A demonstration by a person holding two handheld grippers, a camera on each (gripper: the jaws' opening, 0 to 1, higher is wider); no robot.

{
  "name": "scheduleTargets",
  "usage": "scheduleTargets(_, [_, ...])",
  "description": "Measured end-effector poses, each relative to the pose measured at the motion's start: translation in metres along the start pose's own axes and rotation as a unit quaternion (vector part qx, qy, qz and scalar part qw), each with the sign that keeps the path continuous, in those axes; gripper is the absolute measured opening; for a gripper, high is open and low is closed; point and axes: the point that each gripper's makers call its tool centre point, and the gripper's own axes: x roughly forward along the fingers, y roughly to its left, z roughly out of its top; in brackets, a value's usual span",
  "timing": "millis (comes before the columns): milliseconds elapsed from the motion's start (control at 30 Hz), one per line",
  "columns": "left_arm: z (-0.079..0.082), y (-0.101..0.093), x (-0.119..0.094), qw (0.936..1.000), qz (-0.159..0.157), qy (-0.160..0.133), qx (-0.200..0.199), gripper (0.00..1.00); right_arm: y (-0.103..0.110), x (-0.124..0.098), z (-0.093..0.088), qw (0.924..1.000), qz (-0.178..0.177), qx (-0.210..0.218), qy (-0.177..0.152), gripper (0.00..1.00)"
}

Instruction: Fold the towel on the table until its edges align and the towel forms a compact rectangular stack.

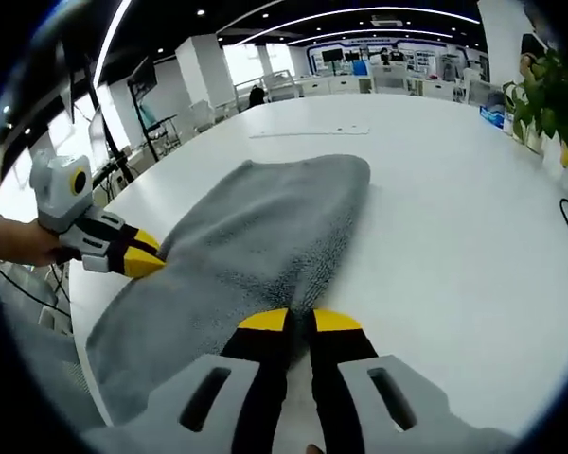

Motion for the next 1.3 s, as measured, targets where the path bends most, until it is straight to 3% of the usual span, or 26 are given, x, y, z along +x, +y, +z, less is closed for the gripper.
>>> scheduleTargets(300, [0.000,0.001,-0.001,0.9999,-0.008,0.008,0.007,0.08,0.000,0.001,0.001,0.9998,-0.012,-0.013,-0.008,0.06])
scheduleTargets(367, [0.000,0.000,-0.001,0.9992,-0.016,0.012,0.034,0.08,-0.001,0.001,0.001,0.9998,-0.011,-0.014,-0.010,0.06])
scheduleTargets(433, [0.000,-0.001,-0.001,0.9982,-0.025,0.021,0.051,0.08,-0.001,0.001,0.001,0.9995,0.001,0.032,-0.006,0.07])
scheduleTargets(567, [0.003,0.000,-0.005,0.9973,-0.019,0.037,0.061,0.09,0.000,-0.003,0.006,0.9997,0.010,0.024,0.007,0.08])
scheduleTargets(633, [0.007,0.000,-0.008,0.9971,-0.013,0.031,0.068,0.12,0.001,-0.007,0.010,0.9998,0.006,0.019,-0.002,0.10])
scheduleTargets(700, [0.015,0.004,-0.013,0.9987,-0.005,0.011,0.049,0.17,-0.002,-0.011,0.020,0.9989,-0.003,0.033,-0.032,0.15])
scheduleTargets(800, [0.024,0.006,-0.018,0.9995,-0.005,-0.005,0.029,0.26,-0.002,-0.017,0.025,0.9987,0.000,0.033,-0.038,0.25])
scheduleTargets(967, [0.039,0.001,-0.034,0.9989,-0.011,-0.024,0.040,0.39,0.011,-0.032,0.031,0.9987,0.024,-0.027,-0.037,0.29])
scheduleTargets(1033, [0.040,-0.010,-0.041,0.9973,-0.022,-0.027,0.065,0.41,0.018,-0.039,0.032,0.9978,0.031,-0.045,-0.038,0.31])
scheduleTargets(1167, [0.033,-0.030,-0.047,0.9927,-0.042,-0.018,0.112,0.46,0.031,-0.049,0.022,0.9936,0.050,-0.100,-0.018,0.33])
scheduleTargets(1300, [0.020,-0.057,-0.054,0.9827,-0.066,-0.002,0.173,0.47,0.043,-0.058,0.014,0.9907,0.062,-0.120,-0.014,0.33])
